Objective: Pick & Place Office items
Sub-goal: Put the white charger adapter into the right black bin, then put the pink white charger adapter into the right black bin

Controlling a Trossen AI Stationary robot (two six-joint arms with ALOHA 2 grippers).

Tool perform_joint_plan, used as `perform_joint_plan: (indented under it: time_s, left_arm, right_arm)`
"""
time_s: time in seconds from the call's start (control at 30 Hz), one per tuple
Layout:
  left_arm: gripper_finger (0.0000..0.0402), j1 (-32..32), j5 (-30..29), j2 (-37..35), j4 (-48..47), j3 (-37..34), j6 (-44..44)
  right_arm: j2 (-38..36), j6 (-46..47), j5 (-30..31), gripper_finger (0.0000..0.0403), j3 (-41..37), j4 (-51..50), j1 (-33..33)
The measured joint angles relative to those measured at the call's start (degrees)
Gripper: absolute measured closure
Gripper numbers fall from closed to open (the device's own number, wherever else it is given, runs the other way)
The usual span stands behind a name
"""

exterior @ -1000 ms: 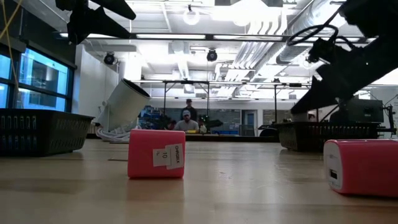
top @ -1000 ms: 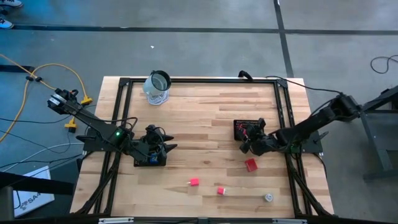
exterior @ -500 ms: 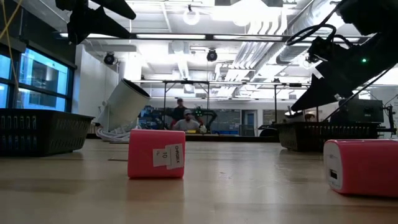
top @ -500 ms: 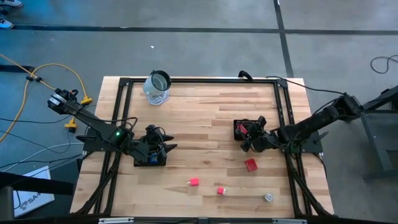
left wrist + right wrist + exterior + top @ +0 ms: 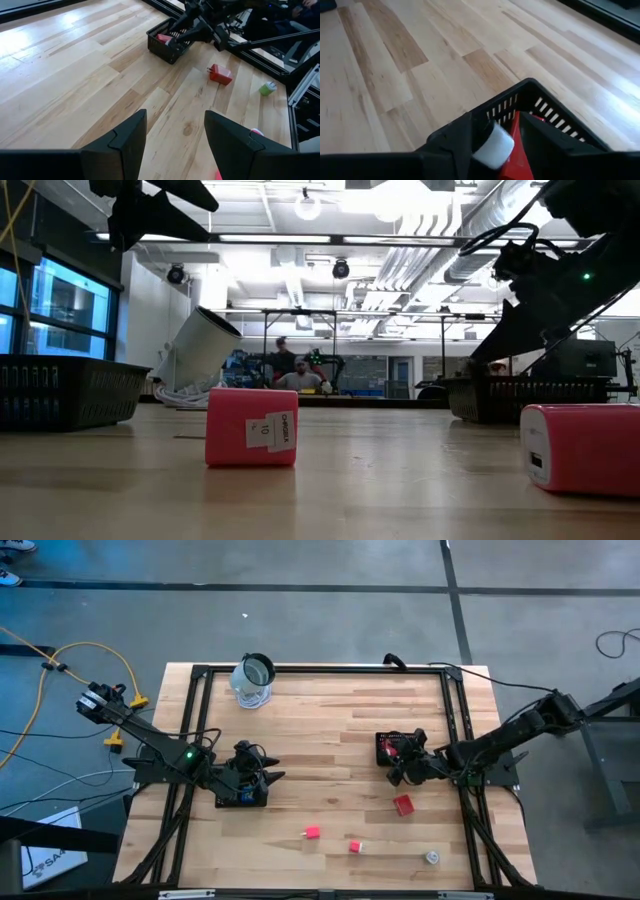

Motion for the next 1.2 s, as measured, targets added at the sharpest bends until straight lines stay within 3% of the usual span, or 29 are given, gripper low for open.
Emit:
perform_joint_plan:
  time_s: [0.4,0.8,1.2]
  left_arm:
    - [0.0208,0.0,-0.01,0.0,0.0,0.0,0.01]
    - [0.0208,0.0,-0.02,0.0,0.0,0.0,0.01]
    - [0.0208,0.0,0.0,0.0,0.0,0.0,0.01]
  right_arm:
    - [0.22,-0.02,-1.0,0.0284,0.02,-0.15,0.0]
    - [0.22,-0.8,2.02,0.0268,0.02,0.08,0.0]
    - [0.22,-18.72,0.89,0.0235,0.07,14.25,0.0]
